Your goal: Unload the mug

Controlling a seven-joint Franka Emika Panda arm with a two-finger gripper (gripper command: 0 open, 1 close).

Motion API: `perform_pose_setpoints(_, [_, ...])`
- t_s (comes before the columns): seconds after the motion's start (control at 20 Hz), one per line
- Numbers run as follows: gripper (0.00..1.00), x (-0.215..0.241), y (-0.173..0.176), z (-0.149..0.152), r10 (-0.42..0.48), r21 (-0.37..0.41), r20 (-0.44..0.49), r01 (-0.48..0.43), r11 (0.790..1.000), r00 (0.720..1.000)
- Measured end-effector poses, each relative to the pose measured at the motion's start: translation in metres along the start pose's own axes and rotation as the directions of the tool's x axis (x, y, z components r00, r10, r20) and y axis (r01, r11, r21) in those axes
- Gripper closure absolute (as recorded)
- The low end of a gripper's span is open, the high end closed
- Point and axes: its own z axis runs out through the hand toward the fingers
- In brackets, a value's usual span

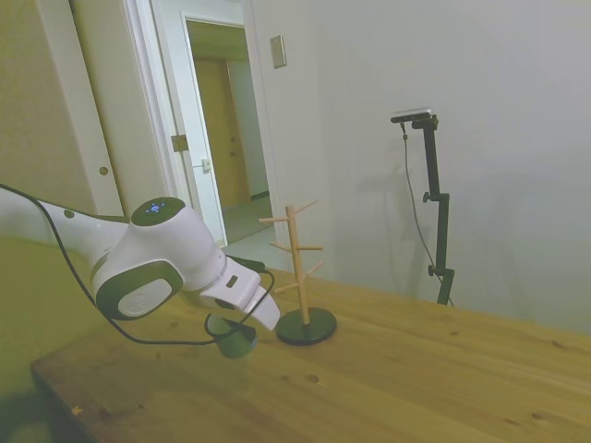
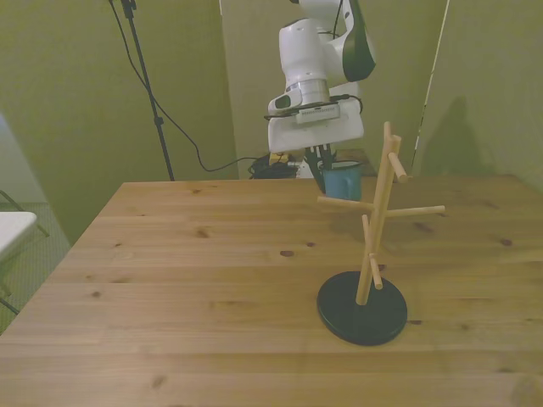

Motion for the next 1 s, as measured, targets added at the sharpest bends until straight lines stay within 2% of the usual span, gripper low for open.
perform_pose_setpoints(0.15, [1.0,0.003,0.001,0.018,0.02,-0.085,0.026,-0.018,0.996,0.999])
perform_pose_setpoints(0.3, [1.0,0.013,0.0,0.036,0.039,-0.126,0.038,-0.034,0.991,0.999])
perform_pose_setpoints(0.65, [1.0,0.025,-0.003,0.057,0.061,-0.168,0.066,-0.049,0.985,0.996])
perform_pose_setpoints(1.0, [1.0,0.031,-0.002,0.065,0.08,-0.186,0.089,-0.062,0.981,0.993])
